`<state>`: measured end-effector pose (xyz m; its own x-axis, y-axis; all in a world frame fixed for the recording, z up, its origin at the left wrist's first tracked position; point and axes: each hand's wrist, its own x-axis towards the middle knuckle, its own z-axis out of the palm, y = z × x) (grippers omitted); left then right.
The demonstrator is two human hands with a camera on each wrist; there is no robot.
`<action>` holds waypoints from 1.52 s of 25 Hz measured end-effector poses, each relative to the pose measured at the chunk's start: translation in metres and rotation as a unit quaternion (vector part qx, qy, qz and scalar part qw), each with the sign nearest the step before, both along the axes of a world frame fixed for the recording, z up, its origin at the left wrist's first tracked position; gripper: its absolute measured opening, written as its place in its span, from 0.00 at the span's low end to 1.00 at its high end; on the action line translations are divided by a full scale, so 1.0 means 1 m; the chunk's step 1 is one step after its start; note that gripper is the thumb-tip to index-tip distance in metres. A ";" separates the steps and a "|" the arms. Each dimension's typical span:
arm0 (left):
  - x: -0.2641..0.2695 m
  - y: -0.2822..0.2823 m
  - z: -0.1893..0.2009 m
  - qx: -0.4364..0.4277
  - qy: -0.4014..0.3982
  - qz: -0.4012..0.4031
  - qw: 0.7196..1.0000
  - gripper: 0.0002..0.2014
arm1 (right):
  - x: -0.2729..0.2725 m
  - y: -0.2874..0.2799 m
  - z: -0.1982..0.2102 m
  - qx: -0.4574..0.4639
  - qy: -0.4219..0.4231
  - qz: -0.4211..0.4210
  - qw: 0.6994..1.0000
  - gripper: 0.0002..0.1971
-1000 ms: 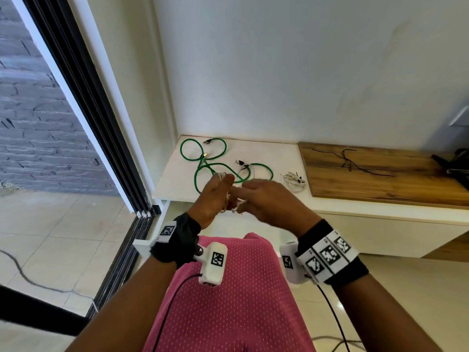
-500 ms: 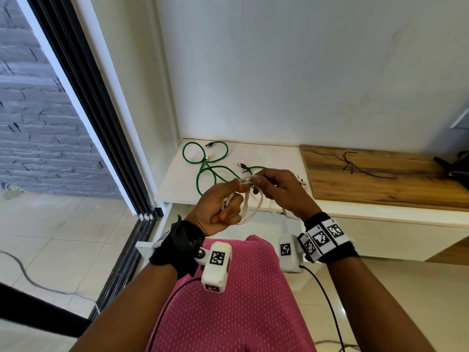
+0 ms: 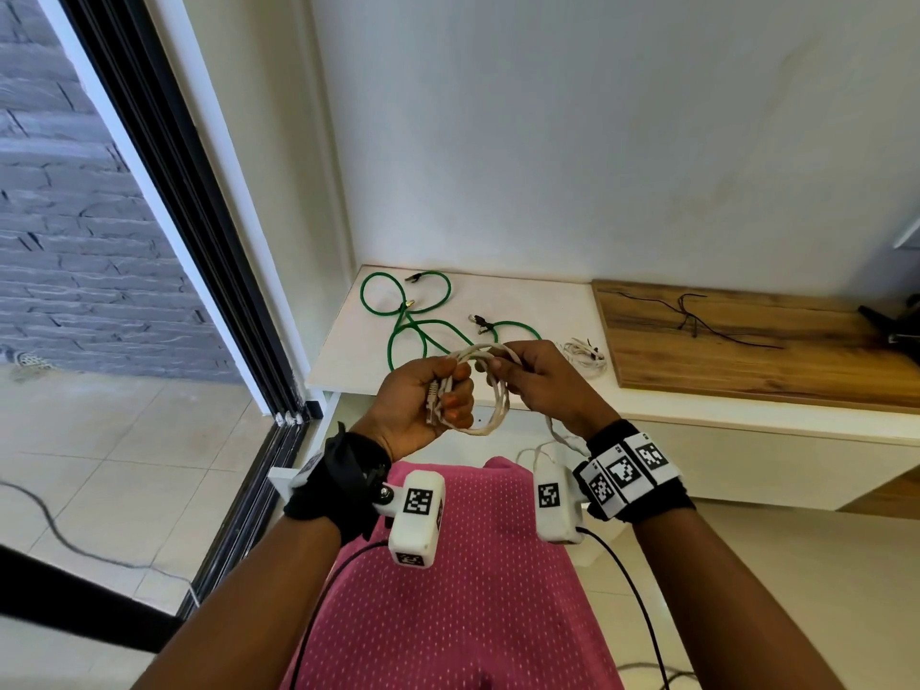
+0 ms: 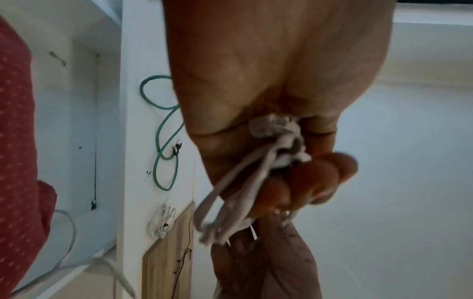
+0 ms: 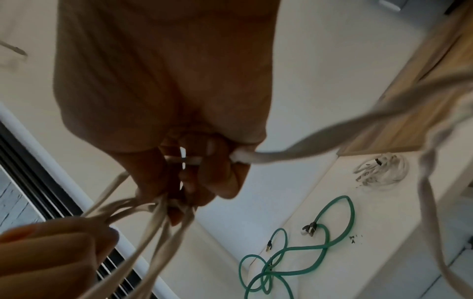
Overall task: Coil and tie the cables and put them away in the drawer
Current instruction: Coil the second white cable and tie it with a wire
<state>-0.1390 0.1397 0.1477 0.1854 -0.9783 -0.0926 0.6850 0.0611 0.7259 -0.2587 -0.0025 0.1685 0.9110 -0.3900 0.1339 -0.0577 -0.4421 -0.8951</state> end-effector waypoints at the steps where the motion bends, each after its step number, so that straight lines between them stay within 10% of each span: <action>1: 0.001 0.000 0.001 0.020 -0.019 0.005 1.000 0.13 | 0.002 -0.002 -0.005 -0.028 0.006 -0.013 1.000 0.11; 8: -0.001 -0.007 0.005 0.148 -0.055 0.045 0.986 0.22 | 0.007 -0.002 -0.016 -0.108 0.096 -0.029 0.989 0.12; 15: 0.017 -0.002 0.011 0.081 0.095 0.178 0.976 0.20 | -0.021 -0.009 -0.034 0.106 0.077 -0.041 0.991 0.10; 19: 0.029 0.002 0.013 0.028 0.139 0.242 0.960 0.21 | -0.025 -0.010 -0.050 -0.129 0.163 0.018 0.978 0.14; 22: 0.032 0.004 0.016 -0.005 0.150 0.273 0.950 0.21 | -0.022 0.002 -0.054 -0.377 0.261 0.094 0.884 0.08; 28: 0.012 -0.005 0.011 0.114 -0.141 0.282 0.942 0.14 | -0.010 0.032 -0.027 -0.572 0.104 0.141 0.801 0.16; 33: -0.012 -0.002 0.005 0.120 -0.344 0.117 0.924 0.19 | 0.002 0.031 0.002 -0.452 -0.103 0.109 0.879 0.06; 38: -0.010 0.001 0.004 0.062 -0.191 0.008 0.980 0.24 | -0.015 0.006 0.013 -0.066 -0.046 -0.011 0.997 0.16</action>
